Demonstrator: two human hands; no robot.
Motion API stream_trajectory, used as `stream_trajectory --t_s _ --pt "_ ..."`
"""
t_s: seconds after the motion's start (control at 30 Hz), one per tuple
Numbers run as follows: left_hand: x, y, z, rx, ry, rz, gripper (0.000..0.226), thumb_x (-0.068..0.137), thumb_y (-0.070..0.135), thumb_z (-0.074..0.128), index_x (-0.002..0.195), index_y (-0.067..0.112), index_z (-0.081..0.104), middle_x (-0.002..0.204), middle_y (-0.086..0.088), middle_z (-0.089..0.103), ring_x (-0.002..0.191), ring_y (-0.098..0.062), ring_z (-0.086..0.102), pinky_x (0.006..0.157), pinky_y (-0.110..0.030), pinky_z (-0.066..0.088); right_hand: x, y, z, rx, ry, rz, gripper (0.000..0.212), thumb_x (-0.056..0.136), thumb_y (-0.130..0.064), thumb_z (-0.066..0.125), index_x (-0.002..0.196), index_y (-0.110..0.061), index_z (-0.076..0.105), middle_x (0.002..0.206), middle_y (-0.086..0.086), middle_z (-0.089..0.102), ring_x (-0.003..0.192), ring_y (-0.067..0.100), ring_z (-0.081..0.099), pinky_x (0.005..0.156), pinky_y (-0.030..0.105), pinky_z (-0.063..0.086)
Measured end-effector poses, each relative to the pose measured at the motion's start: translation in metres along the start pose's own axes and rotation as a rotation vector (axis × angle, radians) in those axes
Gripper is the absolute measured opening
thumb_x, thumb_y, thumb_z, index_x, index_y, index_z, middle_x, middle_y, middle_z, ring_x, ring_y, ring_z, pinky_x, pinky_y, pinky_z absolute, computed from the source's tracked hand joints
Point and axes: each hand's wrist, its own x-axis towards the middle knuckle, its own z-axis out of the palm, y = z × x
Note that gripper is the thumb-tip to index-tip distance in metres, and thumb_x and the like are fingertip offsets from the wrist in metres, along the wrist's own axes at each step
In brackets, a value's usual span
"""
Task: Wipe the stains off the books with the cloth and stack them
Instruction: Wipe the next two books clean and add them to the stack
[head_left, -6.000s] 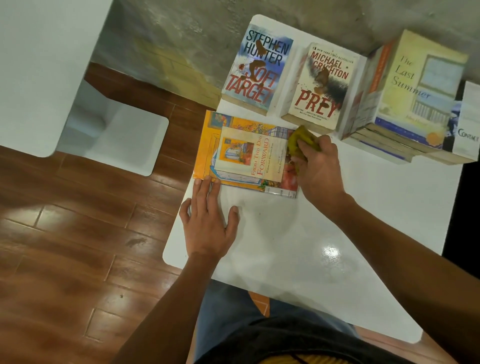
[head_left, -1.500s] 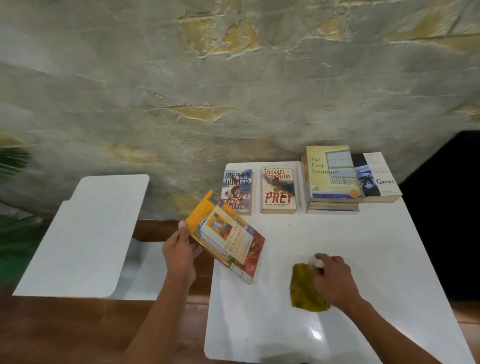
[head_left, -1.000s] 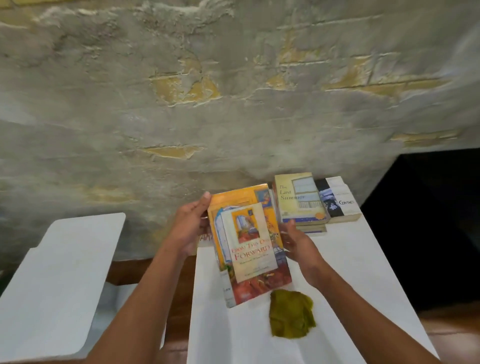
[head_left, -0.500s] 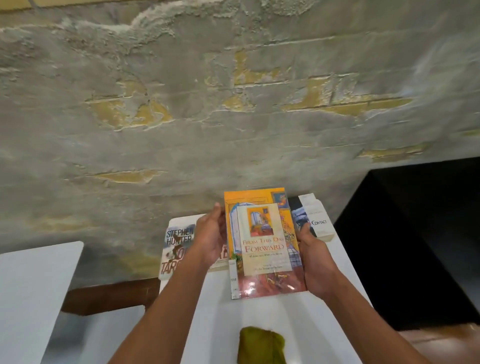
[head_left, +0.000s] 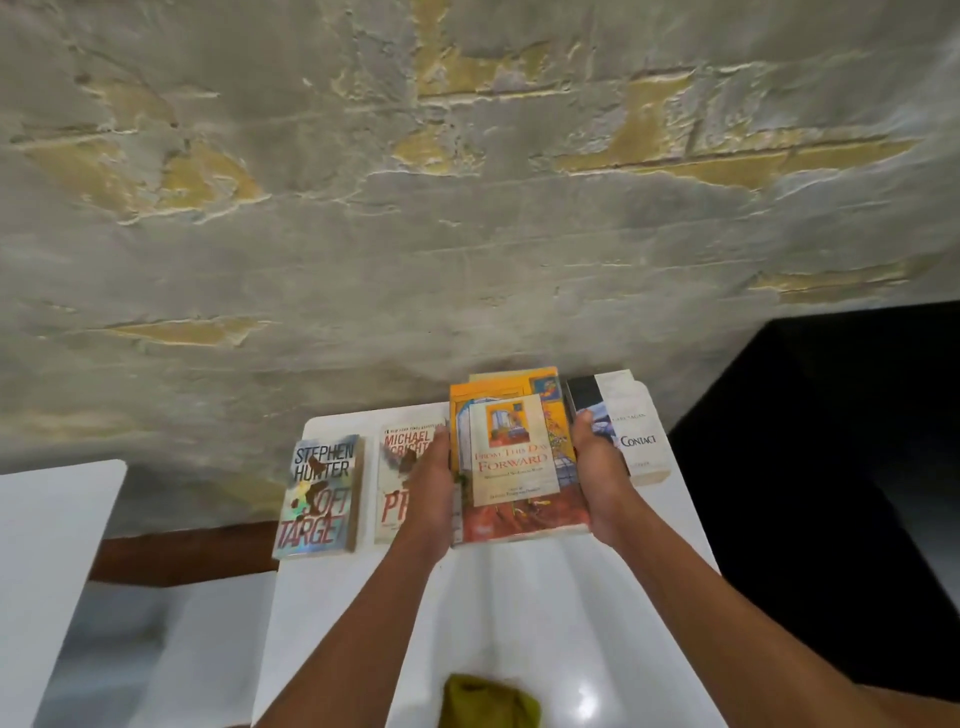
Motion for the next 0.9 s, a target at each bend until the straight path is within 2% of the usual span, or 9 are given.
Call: stream_trajectory --t_s 0.07,0.13,0.23,0.4,0.57,0.63,0.73,0.8,0.9 --pt "0.009 0.0 0.005 0.013 0.037 0.015 0.054 0.105 0.054 0.035 0.111 0.021 0.077 0.104 -0.011 0.077 0.095 -0.03 0.075 0.089 -0.049 0.058 0.007 -0.003 0.004 -0.117 0.049 -0.059 0.046 0.107 -0.048 0.03 0.096 -0.028 0.07 0.091 -0.002 0.077 0.086 0.021 0.073 0.075 0.038 0.059" --pt "0.016 0.0 0.01 0.031 0.07 0.049 0.051 0.106 0.05 0.036 0.104 0.021 0.078 0.098 -0.01 0.078 0.091 -0.027 0.075 0.083 -0.044 0.059 0.012 -0.005 0.006 -0.259 0.08 -0.124 0.046 0.107 -0.045 0.028 0.098 -0.029 0.069 0.098 -0.002 0.074 0.09 0.018 0.07 0.076 0.034 0.058" --pt "0.026 0.0 0.016 0.052 0.116 0.079 0.048 0.106 0.046 0.038 0.108 0.017 0.076 0.099 -0.008 0.078 0.09 -0.024 0.075 0.073 -0.036 0.059 0.023 -0.008 0.003 -0.45 0.117 -0.187 0.051 0.107 -0.047 0.025 0.108 -0.021 0.069 0.094 -0.003 0.069 0.09 0.015 0.066 0.068 0.027 0.052" --pt "0.04 -0.006 0.024 0.075 0.131 0.128 0.056 0.1 0.056 0.039 0.111 0.016 0.075 0.104 -0.008 0.077 0.096 -0.026 0.074 0.085 -0.046 0.06 0.041 -0.008 -0.003 -0.569 0.139 -0.207 0.053 0.105 -0.049 0.027 0.109 -0.019 0.071 0.105 0.003 0.071 0.098 0.022 0.066 0.089 0.044 0.055" --pt "0.055 -0.011 0.023 0.058 0.144 0.115 0.072 0.083 0.075 0.041 0.115 0.018 0.072 0.105 -0.007 0.076 0.097 -0.027 0.074 0.089 -0.05 0.058 0.051 -0.006 -0.008 -0.63 0.153 -0.213 0.052 0.106 -0.048 0.025 0.103 -0.02 0.068 0.099 0.004 0.069 0.084 0.016 0.064 0.069 0.03 0.051" --pt "0.066 -0.018 0.018 0.048 0.184 0.106 0.085 0.073 0.085 0.045 0.12 0.018 0.068 0.111 -0.009 0.074 0.1 -0.028 0.072 0.091 -0.054 0.057 0.053 -0.005 -0.006 -0.624 0.157 -0.206 0.053 0.105 -0.05 0.025 0.103 -0.02 0.069 0.1 0.004 0.069 0.085 0.017 0.065 0.075 0.034 0.054" --pt "0.087 -0.032 0.012 0.07 0.174 0.096 0.103 0.058 0.099 0.049 0.123 0.021 0.067 0.113 -0.008 0.073 0.103 -0.03 0.071 0.093 -0.056 0.055 0.055 -0.006 -0.004 -0.635 0.168 -0.197 0.061 0.102 -0.056 0.022 0.106 -0.021 0.072 0.103 0.006 0.071 0.095 0.026 0.066 0.09 0.05 0.054" --pt "0.094 -0.034 0.012 0.093 0.18 0.108 0.107 0.053 0.103 0.047 0.122 0.024 0.067 0.113 -0.007 0.073 0.104 -0.03 0.07 0.095 -0.056 0.054 0.061 -0.003 -0.006 -0.65 0.166 -0.202 0.071 0.093 -0.068 0.017 0.101 -0.024 0.072 0.1 0.003 0.072 0.093 0.026 0.068 0.089 0.052 0.054" --pt "0.09 -0.027 0.014 0.14 0.191 0.134 0.104 0.061 0.102 0.039 0.122 0.022 0.066 0.112 -0.005 0.073 0.104 -0.027 0.07 0.096 -0.055 0.054 0.069 0.002 -0.011 -0.649 0.168 -0.201 0.079 0.079 -0.077 0.011 0.094 -0.027 0.071 0.096 0.0 0.073 0.091 0.025 0.069 0.088 0.052 0.055"
